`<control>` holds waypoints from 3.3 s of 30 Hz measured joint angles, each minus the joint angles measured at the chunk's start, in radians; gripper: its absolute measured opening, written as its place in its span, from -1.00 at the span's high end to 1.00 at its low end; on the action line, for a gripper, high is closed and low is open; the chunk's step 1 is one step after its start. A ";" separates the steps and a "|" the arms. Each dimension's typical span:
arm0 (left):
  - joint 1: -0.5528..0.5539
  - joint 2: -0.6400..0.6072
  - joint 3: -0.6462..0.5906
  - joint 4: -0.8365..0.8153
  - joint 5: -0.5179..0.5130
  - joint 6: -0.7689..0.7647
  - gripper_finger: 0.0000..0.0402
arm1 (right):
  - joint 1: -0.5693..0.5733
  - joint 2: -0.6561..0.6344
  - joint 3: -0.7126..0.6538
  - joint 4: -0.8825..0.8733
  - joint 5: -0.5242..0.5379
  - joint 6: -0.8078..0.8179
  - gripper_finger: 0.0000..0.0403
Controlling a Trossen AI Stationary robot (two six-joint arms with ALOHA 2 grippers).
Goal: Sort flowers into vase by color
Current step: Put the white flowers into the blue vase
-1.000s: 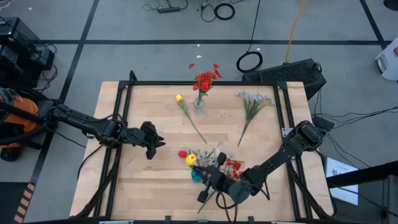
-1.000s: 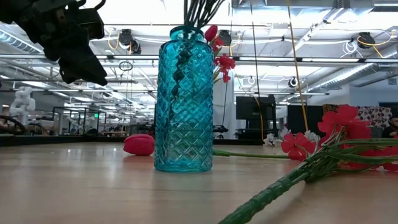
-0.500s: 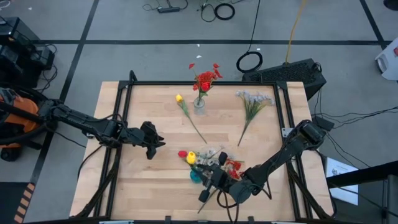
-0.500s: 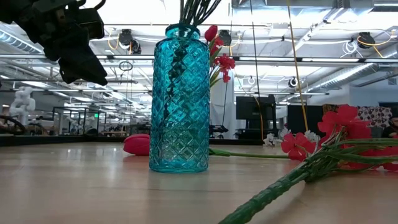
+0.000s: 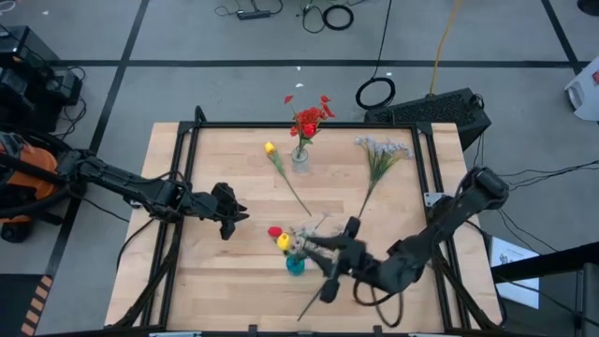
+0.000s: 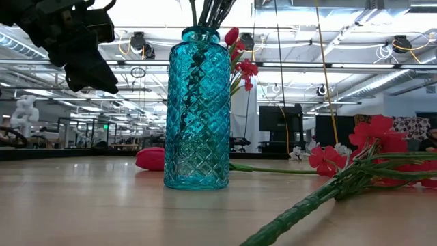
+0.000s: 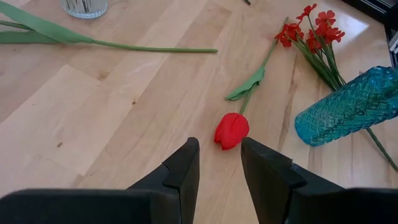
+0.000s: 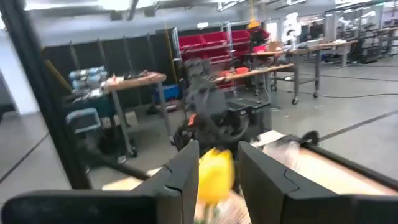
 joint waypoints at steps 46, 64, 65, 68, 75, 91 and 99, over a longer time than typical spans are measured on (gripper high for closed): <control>0.000 0.000 0.000 0.002 -0.111 -0.008 0.39 | -0.791 -0.202 -0.011 -1.764 -0.504 1.325 0.97; 0.000 0.000 0.000 0.104 -0.161 -0.037 0.39 | -1.117 -0.217 -0.532 -1.218 -0.801 1.114 0.36; 0.000 0.000 0.000 0.107 -0.165 -0.037 0.39 | -1.131 -0.217 -0.554 -1.166 -0.812 1.099 0.33; 0.000 0.000 0.000 0.108 -0.185 -0.059 0.39 | -1.170 -0.218 -0.599 -1.079 -0.827 1.068 0.21; 0.000 0.000 0.000 0.107 -0.197 -0.063 0.39 | -1.255 -0.206 -0.626 -1.062 -0.833 0.987 -0.06; 0.000 0.000 0.000 0.103 -0.211 -0.085 0.39 | -1.260 -0.071 -0.631 -0.918 -0.850 0.867 -0.05; 0.000 0.000 0.000 0.094 -0.211 -0.077 0.39 | -1.218 -0.077 -0.634 -0.900 -0.881 0.650 0.83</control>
